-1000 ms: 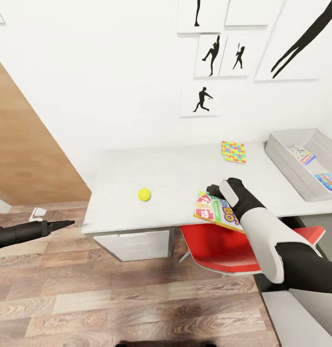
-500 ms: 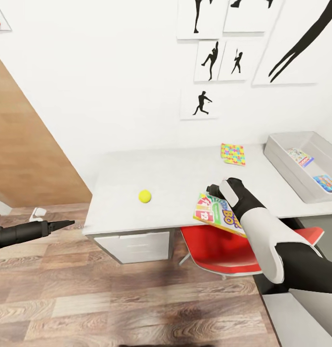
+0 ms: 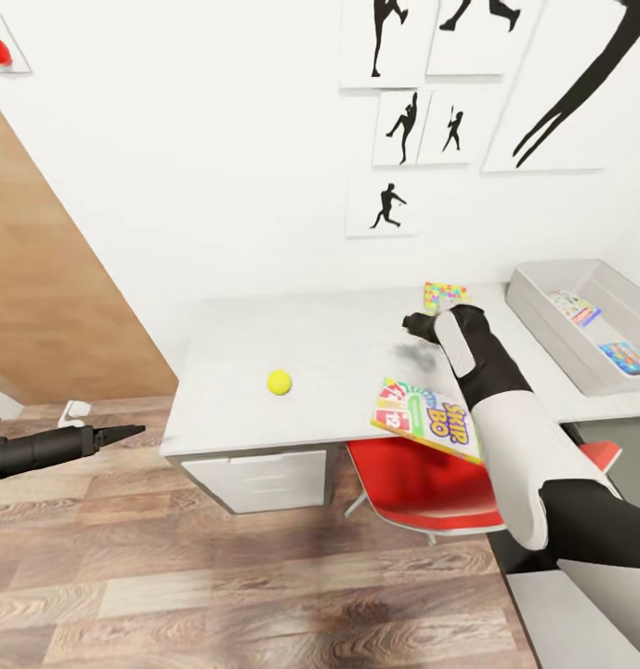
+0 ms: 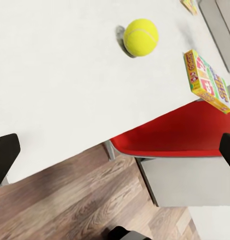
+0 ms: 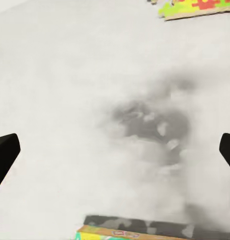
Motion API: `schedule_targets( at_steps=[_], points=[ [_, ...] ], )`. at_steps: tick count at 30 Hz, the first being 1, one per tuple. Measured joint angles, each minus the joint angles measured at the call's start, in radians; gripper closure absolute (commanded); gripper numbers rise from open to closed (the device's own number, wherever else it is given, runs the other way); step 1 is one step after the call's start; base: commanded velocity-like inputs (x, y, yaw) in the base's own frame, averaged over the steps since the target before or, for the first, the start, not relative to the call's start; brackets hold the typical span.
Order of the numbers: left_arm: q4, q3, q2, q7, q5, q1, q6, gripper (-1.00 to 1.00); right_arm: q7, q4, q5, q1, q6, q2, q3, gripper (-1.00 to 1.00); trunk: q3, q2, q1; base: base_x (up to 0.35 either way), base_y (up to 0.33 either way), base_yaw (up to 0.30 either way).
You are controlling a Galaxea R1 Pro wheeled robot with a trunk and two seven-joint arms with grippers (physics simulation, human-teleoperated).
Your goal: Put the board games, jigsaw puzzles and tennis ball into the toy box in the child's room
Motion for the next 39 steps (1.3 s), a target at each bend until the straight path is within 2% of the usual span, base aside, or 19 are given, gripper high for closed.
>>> schedule_targets(
  at_steps=[10,15,17,18,21,22,23,24,26,28,30,32,33,35,38,39],
  points=[
    [0.001,-0.001,-0.001,0.0,0.0,0.0,0.001,-1.0,0.004,-0.368,-0.016,0.017,0.198,-0.002,-0.004,-1.0,0.007,0.0,0.0,0.0,-0.243,0.0],
    [0.001,-0.002,-0.001,0.0,-0.001,0.0,0.002,-1.0,0.011,-0.628,-0.044,0.128,0.31,-0.004,-0.01,-1.0,0.007,0.0,0.0,0.0,-0.294,0.0],
    [0.001,-0.002,-0.001,0.0,-0.001,0.0,0.004,-1.0,0.013,-0.746,-0.1,0.203,0.339,-0.008,-0.018,-1.0,0.007,0.0,0.0,0.0,-0.291,0.0],
    [0.0,-0.002,-0.001,0.0,-0.001,0.0,0.004,-1.0,0.013,-0.776,-0.139,0.243,0.346,-0.011,-0.025,-1.0,0.007,0.0,0.0,0.0,-0.196,0.0],
    [0.0,-0.001,-0.001,0.0,0.0,0.0,0.004,-1.0,0.026,-0.814,-0.293,0.362,0.346,-0.017,-0.047,-1.0,0.007,0.0,0.0,0.0,-0.09,0.0],
    [0.0,0.0,-0.001,0.0,0.0,0.0,0.004,-1.0,0.034,-0.817,-0.324,0.386,0.346,-0.018,-0.05,-1.0,0.007,0.0,0.0,0.0,-0.041,0.0],
    [0.0,0.0,-0.001,0.0,0.0,0.0,0.005,-1.0,0.06,-0.82,-0.382,0.432,0.346,-0.019,-0.053,-1.0,0.007,0.0,0.0,0.0,-0.033,0.0],
    [0.0,0.0,-0.001,0.0,0.0,0.001,0.004,-1.0,0.08,-0.822,-0.41,0.457,0.346,-0.019,-0.054,-1.0,0.007,0.0,0.0,0.0,-0.021,0.0],
    [0.0,0.001,-0.001,0.0,-0.001,0.001,0.005,-1.0,0.197,-0.825,-0.488,0.537,0.345,-0.019,-0.057,-1.0,0.007,0.0,0.0,0.0,-0.012,0.0],
    [0.0,0.001,-0.001,0.0,-0.001,0.001,0.005,-1.0,0.283,-0.826,-0.509,0.569,0.345,-0.02,-0.059,-1.0,0.007,0.0,0.0,0.0,-0.007,0.0],
    [0.0,0.001,-0.001,0.0,-0.001,0.0,0.004,-1.0,0.467,-0.827,-0.548,0.62,0.344,-0.02,-0.057,-1.0,0.007,0.0,0.0,0.0,-0.003,0.0],
    [0.0,0.001,-0.001,0.0,-0.001,0.0,0.004,-1.0,0.668,-0.828,-0.559,0.674,0.345,-0.02,-0.054,-1.0,0.007,0.0,0.0,0.0,-0.001,0.0],
    [0.0,0.001,-0.001,0.0,-0.001,0.0,0.004,-1.0,0.716,-0.828,-0.559,0.69,0.345,-0.02,-0.054,-1.0,0.007,0.0,0.0,0.0,0.0,0.0],
    [0.0,0.001,-0.001,0.0,-0.001,0.0,0.004,-1.0,0.874,-0.828,-0.557,0.76,0.316,-0.02,-0.054,-1.0,0.007,0.0,0.0,0.0,0.0,0.0],
    [0.0,0.001,-0.001,0.0,0.0,0.0,0.003,-1.0,0.993,-0.828,-0.553,0.849,0.23,-0.021,-0.055,-1.0,0.007,0.0,0.0,0.0,0.0,0.0],
    [0.0,0.001,-0.001,0.0,0.0,0.0,0.003,-1.0,1.044,-0.828,-0.551,0.897,0.176,-0.022,-0.056,-1.0,0.007,0.0,0.0,0.0,0.0,0.0]
  ],
)
